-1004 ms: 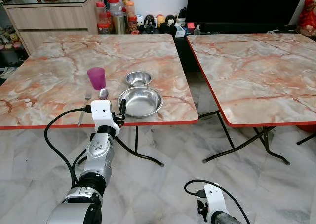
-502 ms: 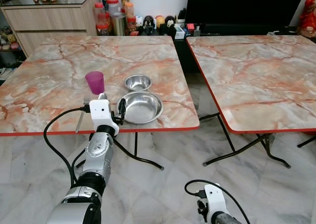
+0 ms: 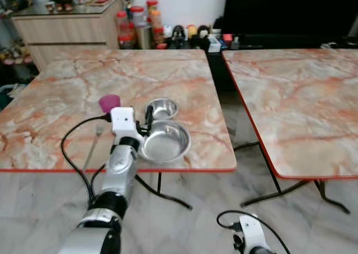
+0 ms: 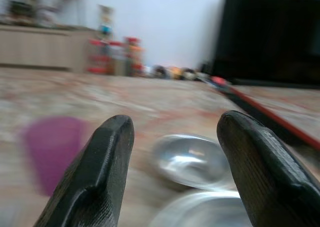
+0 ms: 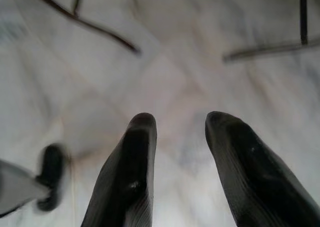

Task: Setting the table

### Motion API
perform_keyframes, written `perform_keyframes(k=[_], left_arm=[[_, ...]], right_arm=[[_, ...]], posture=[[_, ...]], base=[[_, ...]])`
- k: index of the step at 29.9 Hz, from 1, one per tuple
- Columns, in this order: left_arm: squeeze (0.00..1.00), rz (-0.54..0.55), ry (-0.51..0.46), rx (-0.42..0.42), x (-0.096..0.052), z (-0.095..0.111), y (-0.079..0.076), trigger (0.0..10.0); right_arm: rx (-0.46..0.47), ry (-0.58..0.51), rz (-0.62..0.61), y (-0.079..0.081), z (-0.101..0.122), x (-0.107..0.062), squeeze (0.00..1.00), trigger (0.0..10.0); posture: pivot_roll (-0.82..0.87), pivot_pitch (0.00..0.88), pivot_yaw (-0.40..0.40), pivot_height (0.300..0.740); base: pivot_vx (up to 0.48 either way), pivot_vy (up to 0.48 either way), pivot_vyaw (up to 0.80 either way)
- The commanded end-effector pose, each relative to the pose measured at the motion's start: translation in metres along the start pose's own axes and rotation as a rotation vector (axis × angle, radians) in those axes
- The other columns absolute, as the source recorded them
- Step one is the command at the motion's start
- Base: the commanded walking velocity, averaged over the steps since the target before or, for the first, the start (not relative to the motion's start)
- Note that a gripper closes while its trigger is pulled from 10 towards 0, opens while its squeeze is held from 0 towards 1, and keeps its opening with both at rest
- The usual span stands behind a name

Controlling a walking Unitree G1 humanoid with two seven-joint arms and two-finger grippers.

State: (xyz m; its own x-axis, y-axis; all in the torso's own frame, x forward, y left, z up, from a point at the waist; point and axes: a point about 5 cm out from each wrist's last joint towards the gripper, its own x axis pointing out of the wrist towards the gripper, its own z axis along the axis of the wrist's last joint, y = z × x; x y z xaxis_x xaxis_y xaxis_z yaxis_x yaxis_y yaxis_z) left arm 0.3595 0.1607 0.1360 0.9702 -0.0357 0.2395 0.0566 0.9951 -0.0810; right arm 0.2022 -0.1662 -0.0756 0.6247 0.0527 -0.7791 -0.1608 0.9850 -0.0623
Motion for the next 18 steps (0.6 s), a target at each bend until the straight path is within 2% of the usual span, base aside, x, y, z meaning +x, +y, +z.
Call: perform_keyframes(k=[1,4,10,12,14,15,17,18], left_arm=[[0.0,0.011,0.004,-0.004,-0.001,0.0,0.001,10.0],[0.0,0.013,0.008,-0.006,-0.001,0.0,0.001,10.0],[0.0,0.03,0.03,-0.043,-0.008,-0.004,0.006,10.0],[0.0,0.089,0.061,-0.13,-0.016,-0.01,0.016,10.0],[0.0,0.099,0.064,-0.172,-0.017,-0.01,0.018,10.0],[0.0,0.105,0.073,-0.219,-0.019,-0.01,0.02,10.0],[0.0,0.104,0.086,-0.236,-0.02,-0.01,0.021,10.0],[0.0,0.073,0.12,-0.206,-0.02,-0.01,0.02,10.0]], right_arm=[[0.006,0.0,0.011,0.004,-0.001,0.0,0.0,10.0],[0.006,0.002,0.013,0.004,-0.001,0.0,0.0,10.0],[0.013,0.007,0.01,0.005,-0.003,0.0,0.0,10.0],[0.015,0.015,0.01,0.005,-0.006,-0.001,0.0,10.0],[0.014,0.017,0.011,0.005,-0.007,-0.001,0.0,10.0],[0.014,0.02,0.01,0.005,-0.007,-0.001,0.0,10.0],[0.014,0.022,0.009,0.005,-0.008,-0.001,0.0,10.0],[0.016,0.02,0.008,0.004,-0.007,-0.001,0.0,10.0]], posture=[[0.01,0.0,-0.019,0.728],[0.01,0.0,-0.021,0.728],[0.02,0.0,-0.019,0.728],[0.02,0.0,-0.019,0.728],[0.02,0.0,-0.021,0.728],[0.02,0.0,-0.019,0.728],[0.02,0.0,-0.018,0.728],[0.02,0.0,-0.018,0.728]], base=[[0.39,0.0,0.0],[0.314,0.0,0.0],[0.0,0.0,0.0],[0.0,0.0,0.0],[0.0,0.0,0.0],[0.0,0.0,0.0],[0.0,0.0,0.0],[0.0,0.0,0.0]])
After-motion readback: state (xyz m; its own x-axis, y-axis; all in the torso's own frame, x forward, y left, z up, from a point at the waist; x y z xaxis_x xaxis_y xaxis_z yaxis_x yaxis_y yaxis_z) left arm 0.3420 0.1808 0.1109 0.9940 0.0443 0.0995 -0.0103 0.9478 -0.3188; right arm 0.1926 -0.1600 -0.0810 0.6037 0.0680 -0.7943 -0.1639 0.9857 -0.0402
